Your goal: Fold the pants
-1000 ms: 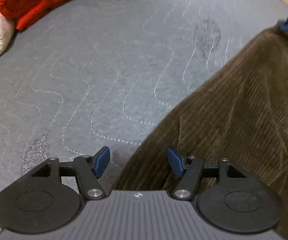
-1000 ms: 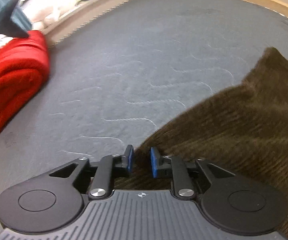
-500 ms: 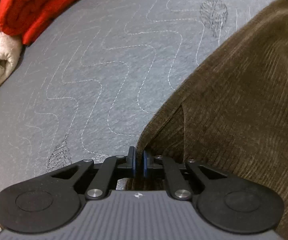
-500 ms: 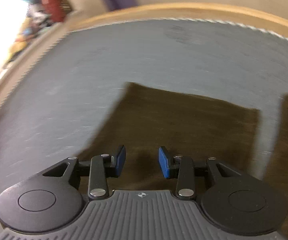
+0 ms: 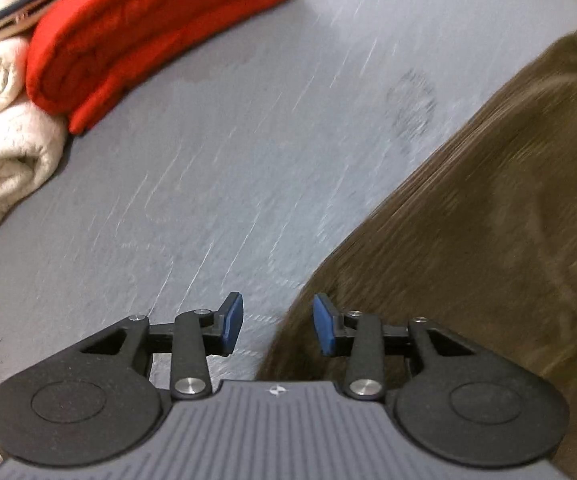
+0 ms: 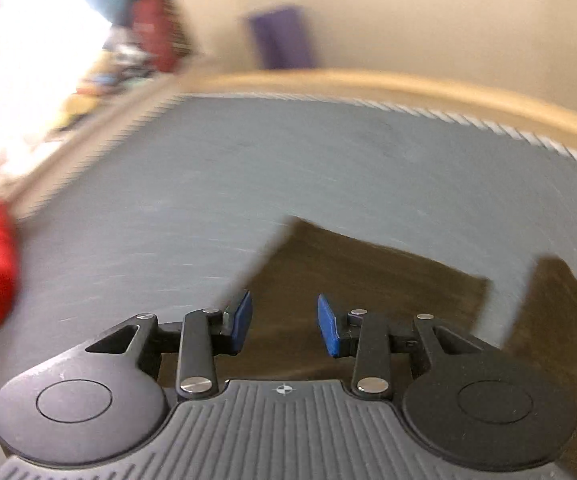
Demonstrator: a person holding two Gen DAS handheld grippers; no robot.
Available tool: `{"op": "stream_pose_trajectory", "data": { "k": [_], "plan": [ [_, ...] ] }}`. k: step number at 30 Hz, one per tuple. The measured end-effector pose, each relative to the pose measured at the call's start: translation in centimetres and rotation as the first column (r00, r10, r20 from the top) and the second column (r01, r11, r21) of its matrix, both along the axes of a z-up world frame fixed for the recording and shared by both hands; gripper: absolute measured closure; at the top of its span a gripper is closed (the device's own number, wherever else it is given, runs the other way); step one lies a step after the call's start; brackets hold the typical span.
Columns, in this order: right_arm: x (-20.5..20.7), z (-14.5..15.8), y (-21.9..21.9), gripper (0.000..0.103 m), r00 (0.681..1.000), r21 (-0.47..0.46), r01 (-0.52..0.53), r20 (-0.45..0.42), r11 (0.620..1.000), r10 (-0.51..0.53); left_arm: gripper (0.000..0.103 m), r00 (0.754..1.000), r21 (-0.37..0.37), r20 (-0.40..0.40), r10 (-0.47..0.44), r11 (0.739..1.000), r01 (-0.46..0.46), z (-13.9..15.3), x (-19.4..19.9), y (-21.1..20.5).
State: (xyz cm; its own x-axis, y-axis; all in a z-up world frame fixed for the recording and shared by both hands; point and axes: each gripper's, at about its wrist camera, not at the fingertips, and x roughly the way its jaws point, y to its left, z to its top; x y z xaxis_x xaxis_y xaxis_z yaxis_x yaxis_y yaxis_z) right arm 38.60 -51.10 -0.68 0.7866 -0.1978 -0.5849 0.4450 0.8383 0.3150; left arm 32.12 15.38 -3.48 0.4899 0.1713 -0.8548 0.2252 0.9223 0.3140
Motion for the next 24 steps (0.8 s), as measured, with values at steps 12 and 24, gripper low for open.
{"op": "stream_pose_trajectory", "data": {
  "k": [12,24],
  "plan": [
    [-12.9,11.2,11.6,0.064,0.902,-0.216,-0.402,0.076,0.890,0.426,0.059,0.978,-0.220,0.206,-0.013,0.974,0.059,8.4,-6.0,-4.0],
    [-23.5,13.8,16.1,0.054,0.781,-0.364,-0.567,0.046,0.738,0.623,0.059,0.999,-0.481,0.038,-0.016,0.876,0.032,7.5,-20.0,-9.2]
  ]
}}
